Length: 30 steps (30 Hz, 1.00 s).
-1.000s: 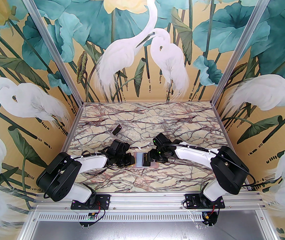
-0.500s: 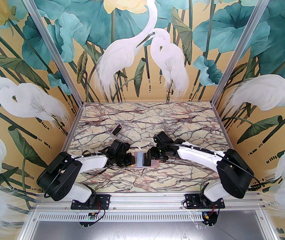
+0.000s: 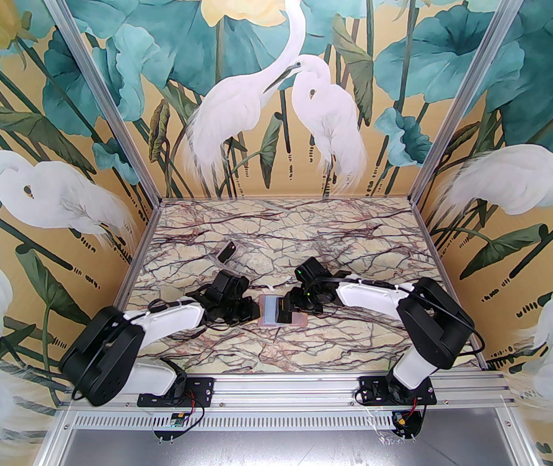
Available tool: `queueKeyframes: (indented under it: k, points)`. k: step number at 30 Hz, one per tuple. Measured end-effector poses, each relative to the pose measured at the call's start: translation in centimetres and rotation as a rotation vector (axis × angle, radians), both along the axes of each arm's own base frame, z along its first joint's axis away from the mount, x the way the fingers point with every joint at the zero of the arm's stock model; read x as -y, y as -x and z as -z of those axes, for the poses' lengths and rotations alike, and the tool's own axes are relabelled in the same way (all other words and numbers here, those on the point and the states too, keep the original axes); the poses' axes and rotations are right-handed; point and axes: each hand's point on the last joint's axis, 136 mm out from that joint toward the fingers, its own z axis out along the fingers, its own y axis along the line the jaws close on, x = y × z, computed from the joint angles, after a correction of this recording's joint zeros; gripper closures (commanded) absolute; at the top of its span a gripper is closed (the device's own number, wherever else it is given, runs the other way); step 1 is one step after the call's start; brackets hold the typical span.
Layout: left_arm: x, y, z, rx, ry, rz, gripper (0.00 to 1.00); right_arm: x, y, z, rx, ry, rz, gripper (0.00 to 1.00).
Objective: Put the credit cards into the card holder
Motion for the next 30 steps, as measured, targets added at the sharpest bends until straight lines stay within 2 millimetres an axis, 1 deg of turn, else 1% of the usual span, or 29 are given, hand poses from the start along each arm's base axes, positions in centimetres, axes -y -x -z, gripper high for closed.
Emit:
queueKeyframes:
  k: [3,5,7,10,13,17,20,27,30]
  points:
    - [0.4,-0.7,-1.7,0.034,0.018,-0.002,0.83,0.0,-0.1,0.1,-0.006,-0.024,0.007,0.5]
    - [0.6,-1.0,-2.5,0.05,0.029,-0.002,0.83,-0.1,0.0,0.1,-0.011,-0.04,0.008,0.5]
    - [0.9,-1.0,-2.9,0.056,0.046,0.004,0.83,-0.2,-0.1,0.1,-0.012,-0.052,0.01,0.5]
    - [1.9,-0.7,-3.4,0.055,0.088,0.031,0.84,-0.4,0.0,0.0,-0.013,-0.072,0.008,0.5]
    - [3.2,-0.5,-2.6,0.033,0.105,0.062,0.85,-0.6,0.0,0.0,-0.013,-0.083,0.007,0.5]
    - [4.5,0.4,-0.3,-0.019,0.089,0.106,0.86,-0.7,-0.1,0.0,-0.007,-0.093,0.005,0.49]
    - [4.6,0.6,0.7,-0.041,0.072,0.11,0.88,-0.7,0.0,0.1,-0.007,-0.097,0.005,0.49]
    - [4.1,0.2,2.1,-0.051,0.031,0.085,0.89,-0.9,0.1,0.0,-0.014,-0.117,0.009,0.49]
    - [4.1,0.2,2.4,-0.052,0.028,0.074,0.89,-1.0,0.1,0.0,-0.018,-0.125,0.009,0.49]
